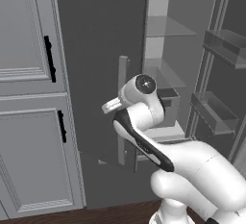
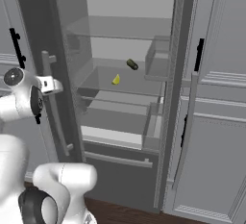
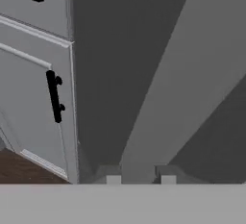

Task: Grab a lemon wedge from the fridge and one ice cube from the ice bowl, and put them in the glass of lemonade.

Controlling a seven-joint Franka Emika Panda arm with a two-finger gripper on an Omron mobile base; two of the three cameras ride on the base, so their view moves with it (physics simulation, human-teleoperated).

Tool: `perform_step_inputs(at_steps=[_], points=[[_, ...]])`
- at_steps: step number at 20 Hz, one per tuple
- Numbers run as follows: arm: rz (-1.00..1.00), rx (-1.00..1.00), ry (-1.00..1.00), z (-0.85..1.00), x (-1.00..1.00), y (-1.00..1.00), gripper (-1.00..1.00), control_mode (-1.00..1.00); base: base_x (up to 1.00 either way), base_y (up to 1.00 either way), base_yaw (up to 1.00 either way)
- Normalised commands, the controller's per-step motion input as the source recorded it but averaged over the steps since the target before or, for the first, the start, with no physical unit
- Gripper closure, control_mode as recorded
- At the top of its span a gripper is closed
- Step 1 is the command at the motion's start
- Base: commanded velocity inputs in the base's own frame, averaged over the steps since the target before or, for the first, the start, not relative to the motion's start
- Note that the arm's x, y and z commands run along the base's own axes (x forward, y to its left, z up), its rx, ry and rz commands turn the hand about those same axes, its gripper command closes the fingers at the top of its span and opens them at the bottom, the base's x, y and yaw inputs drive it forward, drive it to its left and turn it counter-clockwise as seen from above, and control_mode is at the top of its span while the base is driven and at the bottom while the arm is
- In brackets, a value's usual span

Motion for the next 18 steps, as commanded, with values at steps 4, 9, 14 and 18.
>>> perform_step_inputs(at_steps=[4,9,14,18], points=[[0.16,-0.11,0.0,1.0,-1.0,0.24,1.0,-1.0,0.0,0.0,0.0],[0.11,-0.01,-0.14,1.0,-0.95,-0.17,1.0,-1.0,0.0,0.0,0.0],[-0.07,0.13,0.02,0.67,-0.23,-0.93,1.0,-1.0,0.0,0.0,0.0],[-0.24,0.31,0.22,0.26,0.25,-1.0,1.0,-1.0,0.0,0.0,0.0]])
